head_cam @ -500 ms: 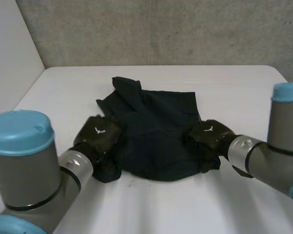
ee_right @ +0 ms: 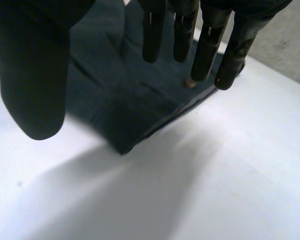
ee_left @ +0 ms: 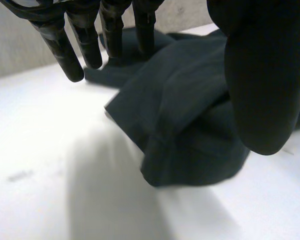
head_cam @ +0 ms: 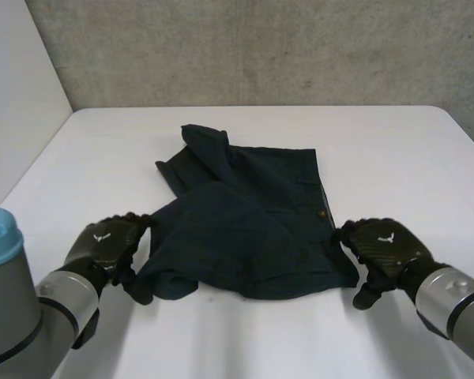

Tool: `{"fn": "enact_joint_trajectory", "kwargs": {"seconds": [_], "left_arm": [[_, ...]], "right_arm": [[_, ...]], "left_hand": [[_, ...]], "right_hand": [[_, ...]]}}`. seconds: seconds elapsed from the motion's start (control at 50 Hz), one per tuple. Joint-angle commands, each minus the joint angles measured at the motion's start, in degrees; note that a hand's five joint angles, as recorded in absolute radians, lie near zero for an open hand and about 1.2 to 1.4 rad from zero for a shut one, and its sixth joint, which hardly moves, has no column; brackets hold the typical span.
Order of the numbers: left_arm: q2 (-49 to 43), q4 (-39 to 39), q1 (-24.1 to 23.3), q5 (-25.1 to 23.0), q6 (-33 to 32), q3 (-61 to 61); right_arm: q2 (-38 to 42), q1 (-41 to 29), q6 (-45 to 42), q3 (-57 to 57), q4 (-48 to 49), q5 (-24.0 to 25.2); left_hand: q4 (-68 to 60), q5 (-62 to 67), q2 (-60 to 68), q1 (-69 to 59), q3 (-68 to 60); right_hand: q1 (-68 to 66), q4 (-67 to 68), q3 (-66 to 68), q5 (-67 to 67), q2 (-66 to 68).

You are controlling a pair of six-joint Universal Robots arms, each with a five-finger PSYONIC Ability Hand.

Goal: Fold the shorts.

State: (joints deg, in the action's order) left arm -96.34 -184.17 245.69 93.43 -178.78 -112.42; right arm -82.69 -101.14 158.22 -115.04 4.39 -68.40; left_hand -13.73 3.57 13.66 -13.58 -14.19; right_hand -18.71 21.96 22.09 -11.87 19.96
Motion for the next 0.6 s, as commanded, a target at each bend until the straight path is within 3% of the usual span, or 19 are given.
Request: {"fn": "enact_joint_trajectory", "kwargs": {"seconds": [0.02,0.14,0.24,0.3,0.32,0.34,0.38,0.4,0.5,0.6], "left_arm": [[-5.4,-0.1,0.3,-0.6,4.9,2.1],[-12.5,-0.7,0.6,-2.8,4.8,5.3],[-13.9,-2.4,1.4,-3.0,4.4,7.1],[-14.8,-3.9,1.6,-2.9,4.1,8.4],[-15.2,-4.1,1.6,-2.9,4.1,8.8],[-16.0,-4.1,1.6,-2.8,4.0,9.8],[-16.1,-4.1,1.5,-2.6,3.8,10.6],[-16.1,-4.1,1.5,-2.6,3.5,10.9],[-11.9,-1.7,1.0,-2.6,-5.3,12.1],[-1.0,1.6,0.8,-2.6,-20.3,11.9]], "right_arm": [[5.8,-0.5,-0.8,-1.8,9.0,0.0],[9.5,-3.1,-0.7,-1.9,14.0,-0.1],[11.6,-4.0,-0.6,-1.3,15.9,-0.2],[12.2,-5.1,-0.6,-0.4,16.3,-0.4],[12.2,-5.4,-0.6,-0.2,16.3,-0.4],[12.1,-5.6,-0.4,0.3,16.3,-0.4],[12.0,-5.6,0.2,0.8,16.3,-0.5],[11.7,-5.8,1.3,1.7,16.3,-0.7],[8.3,-5.6,3.5,6.0,14.1,-0.9],[0.7,-5.1,2.5,14.3,0.9,-0.5]], "left_hand": [[-5.6,5.7,5.6,-5.7,-5.1],[-11.1,11.3,11.2,-11.3,-10.6],[-22.9,23.0,22.9,-23.0,-22.4],[-34.3,34.5,34.4,-34.4,-33.8],[-39.7,39.8,39.7,-39.8,-39.2],[-54.4,54.5,54.4,-54.5,-53.9],[-66.2,66.4,66.3,-66.4,-65.8],[-66.3,66.4,66.3,-66.4,-65.8],[-66.3,66.4,66.3,-66.4,-65.8],[-66.3,66.4,66.3,-66.4,-65.8]], "right_hand": [[-13.1,9.8,9.7,-9.9,11.8],[-16.6,13.4,13.2,-13.4,15.3],[-24.3,21.1,20.9,-21.2,23.1],[-35.7,32.5,32.4,-32.6,34.5],[-43.3,40.0,39.9,-40.1,42.0],[-59.8,56.6,56.5,-56.7,58.6],[-61.3,58.0,57.9,-58.1,60.0],[-61.3,58.0,57.9,-58.1,60.0],[-61.3,58.0,57.9,-58.1,60.0],[-61.3,58.0,57.9,-58.1,60.0]]}}
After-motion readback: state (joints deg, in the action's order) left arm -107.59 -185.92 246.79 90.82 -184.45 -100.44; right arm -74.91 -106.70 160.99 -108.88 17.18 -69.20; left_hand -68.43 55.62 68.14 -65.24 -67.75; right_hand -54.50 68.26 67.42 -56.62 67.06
